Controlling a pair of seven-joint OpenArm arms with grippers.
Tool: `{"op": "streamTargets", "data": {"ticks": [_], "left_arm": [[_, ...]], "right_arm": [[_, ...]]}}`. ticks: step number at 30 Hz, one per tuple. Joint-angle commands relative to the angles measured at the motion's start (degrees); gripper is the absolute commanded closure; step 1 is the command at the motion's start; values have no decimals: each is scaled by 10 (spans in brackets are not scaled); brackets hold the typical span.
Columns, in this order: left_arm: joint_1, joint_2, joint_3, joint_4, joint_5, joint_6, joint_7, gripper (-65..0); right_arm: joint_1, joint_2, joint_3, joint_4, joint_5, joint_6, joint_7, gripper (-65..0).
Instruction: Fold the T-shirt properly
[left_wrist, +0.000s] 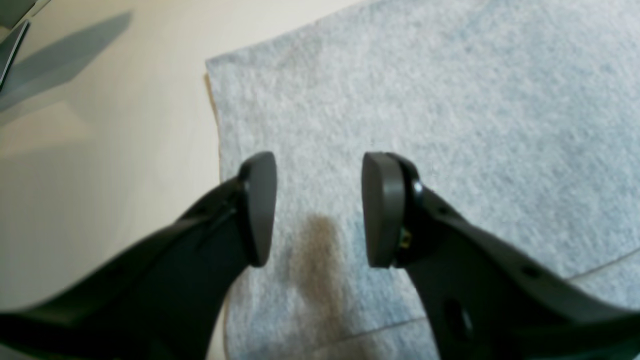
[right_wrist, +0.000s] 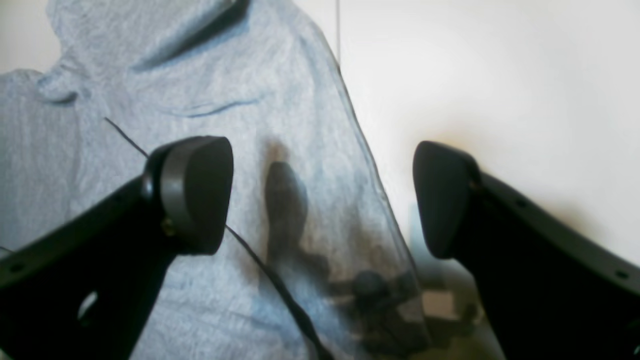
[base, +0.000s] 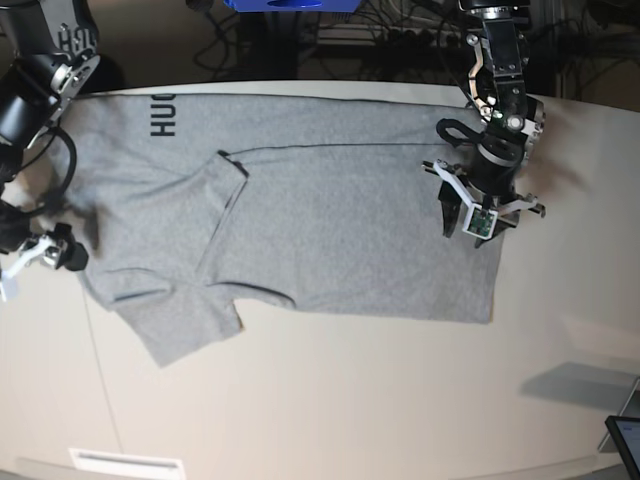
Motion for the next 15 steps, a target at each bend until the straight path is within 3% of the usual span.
{"op": "streamTargets", "data": {"ticks": [1, 15], "left_arm": [[-4, -4, -2, 13, -4, 3, -14, -272], [6, -4, -3, 29, -4, 3, -14, -272]], "right_arm": [[12, 13, 0, 8, 12, 4, 10, -541], [-8, 7, -4, 8, 12, 4, 14, -541]]}}
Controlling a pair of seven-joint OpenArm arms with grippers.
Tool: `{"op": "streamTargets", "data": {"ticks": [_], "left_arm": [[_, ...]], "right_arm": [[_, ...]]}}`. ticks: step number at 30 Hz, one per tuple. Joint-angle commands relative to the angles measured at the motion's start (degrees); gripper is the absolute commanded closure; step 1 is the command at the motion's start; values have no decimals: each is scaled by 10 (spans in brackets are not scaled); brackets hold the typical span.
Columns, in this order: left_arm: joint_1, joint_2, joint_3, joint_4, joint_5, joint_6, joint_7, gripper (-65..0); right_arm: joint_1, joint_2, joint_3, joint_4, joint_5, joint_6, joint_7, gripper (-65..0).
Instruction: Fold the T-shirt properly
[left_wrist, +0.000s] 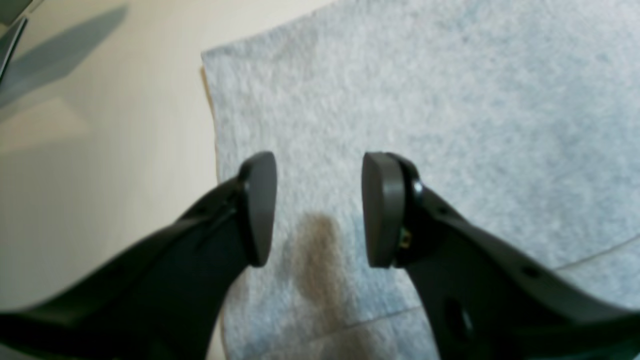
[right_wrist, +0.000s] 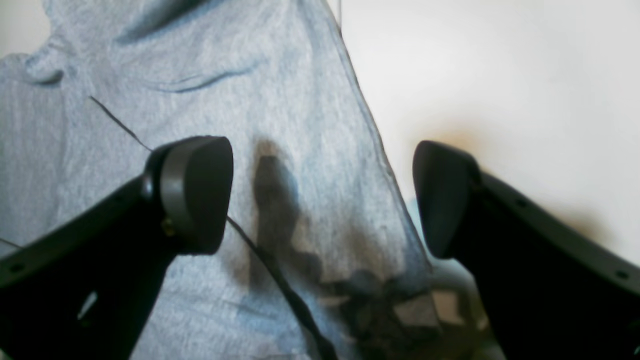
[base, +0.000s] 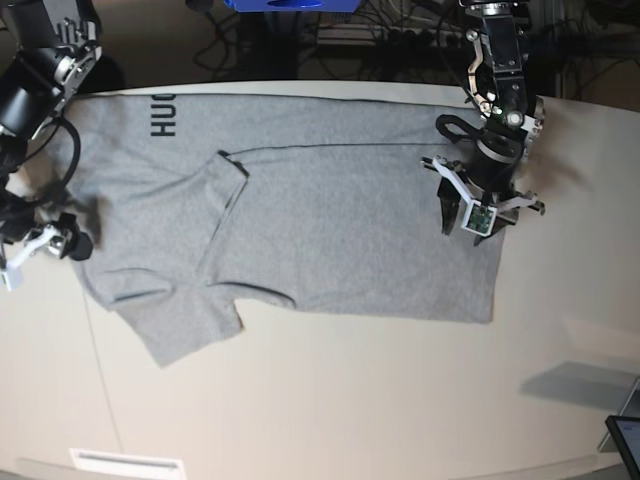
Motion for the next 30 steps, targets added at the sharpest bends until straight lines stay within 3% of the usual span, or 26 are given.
{"op": "streamTargets", "data": {"ticks": [1, 30], "left_arm": [[-5, -4, -3, 20, -4, 4, -15, -272], [-10, -4, -3, 22, -4, 4, -12, -272]], "right_arm": [[12, 12, 0, 8, 10, 3, 7, -541], [9, 4, 0, 8, 10, 3, 6, -541]]}}
